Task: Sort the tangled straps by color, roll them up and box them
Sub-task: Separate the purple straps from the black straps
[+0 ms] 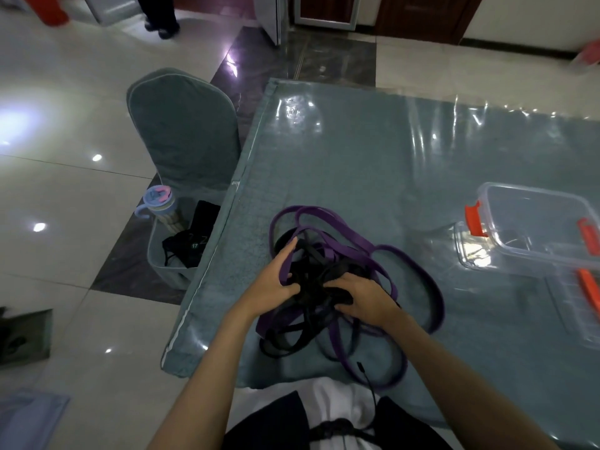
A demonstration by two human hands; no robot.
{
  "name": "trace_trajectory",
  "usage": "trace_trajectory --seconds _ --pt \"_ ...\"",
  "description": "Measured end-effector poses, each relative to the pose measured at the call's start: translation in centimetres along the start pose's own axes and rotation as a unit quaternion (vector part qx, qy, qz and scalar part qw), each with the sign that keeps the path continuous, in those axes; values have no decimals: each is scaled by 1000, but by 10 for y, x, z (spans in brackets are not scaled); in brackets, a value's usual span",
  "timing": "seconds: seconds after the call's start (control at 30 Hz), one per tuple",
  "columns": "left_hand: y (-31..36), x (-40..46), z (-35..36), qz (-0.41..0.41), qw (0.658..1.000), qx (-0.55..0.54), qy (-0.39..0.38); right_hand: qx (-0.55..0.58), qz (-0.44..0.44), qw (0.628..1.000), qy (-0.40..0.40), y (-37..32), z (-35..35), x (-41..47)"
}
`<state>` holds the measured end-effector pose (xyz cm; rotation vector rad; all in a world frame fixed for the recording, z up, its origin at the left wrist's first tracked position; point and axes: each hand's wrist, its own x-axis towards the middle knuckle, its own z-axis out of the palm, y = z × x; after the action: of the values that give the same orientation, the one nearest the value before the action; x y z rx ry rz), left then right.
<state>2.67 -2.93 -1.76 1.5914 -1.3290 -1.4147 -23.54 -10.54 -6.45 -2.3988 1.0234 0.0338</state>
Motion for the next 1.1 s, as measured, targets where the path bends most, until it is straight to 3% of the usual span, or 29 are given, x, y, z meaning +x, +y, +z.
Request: trace_trajectory --seconds 0.1,0.2,0.27,0.33,0.43,0.57,0.6,0.7,0.77,0.87,0.97,1.1 --pt "-4 -2 -4 4 1000 20 -7 170 72 981 54 -6 -15 14" --pt "-5 -3 -5 9 1000 23 -12 390 181 890 149 -25 -31 37" --pt "-2 -4 -3 22 1000 10 -12 461 215 841 183 -40 -36 57" --pt "3 -4 2 39 999 11 -13 458 211 843 188 -57 -36 73" --pt "10 -2 14 47 998 32 -8 393 155 897 130 -72 -24 81" --pt "7 3 31 48 993 108 -7 534 192 823 -9 -68 -21 66" --pt "5 5 38 56 986 154 -3 515 190 836 -18 -64 -23 62" --pt "-5 12 60 67 970 230 38 467 191 863 37 -46 -29 48" --pt "-12 15 64 44 973 220 59 433 205 866 147 -32 -30 33" --pt "-21 15 58 35 980 173 92 282 256 869 315 -2 -23 -2" --pt "-20 13 57 65 973 192 109 196 336 873 294 24 -10 -36" --pt "-14 16 62 89 960 235 123 322 360 847 223 34 6 -58"
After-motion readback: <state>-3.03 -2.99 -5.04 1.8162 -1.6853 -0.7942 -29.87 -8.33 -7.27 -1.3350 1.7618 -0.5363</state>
